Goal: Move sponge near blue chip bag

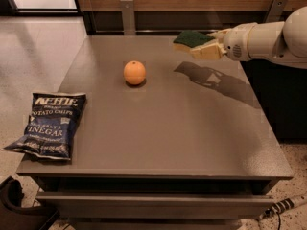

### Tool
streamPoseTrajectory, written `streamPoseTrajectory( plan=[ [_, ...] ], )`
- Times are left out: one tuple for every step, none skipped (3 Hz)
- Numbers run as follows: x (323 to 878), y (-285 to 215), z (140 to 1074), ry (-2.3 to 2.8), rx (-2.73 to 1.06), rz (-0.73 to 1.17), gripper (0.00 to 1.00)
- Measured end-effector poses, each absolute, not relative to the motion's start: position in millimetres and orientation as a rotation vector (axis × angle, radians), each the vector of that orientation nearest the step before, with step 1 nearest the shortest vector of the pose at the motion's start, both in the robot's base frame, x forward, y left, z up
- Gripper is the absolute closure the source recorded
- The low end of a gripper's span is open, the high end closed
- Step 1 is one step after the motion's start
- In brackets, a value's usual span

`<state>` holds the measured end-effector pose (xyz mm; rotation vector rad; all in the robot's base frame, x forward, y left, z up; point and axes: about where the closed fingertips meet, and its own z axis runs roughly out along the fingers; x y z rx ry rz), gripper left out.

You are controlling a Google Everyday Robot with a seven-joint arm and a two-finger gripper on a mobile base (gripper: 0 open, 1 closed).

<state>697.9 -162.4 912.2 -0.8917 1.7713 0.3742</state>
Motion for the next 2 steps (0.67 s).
streamPoseTrajectory(
  plan=[
    [661,-162,932,1.775,-0.943,0.35,1.0],
    [631,-153,941,1.759,-0.988,0.352,1.0]
  ],
)
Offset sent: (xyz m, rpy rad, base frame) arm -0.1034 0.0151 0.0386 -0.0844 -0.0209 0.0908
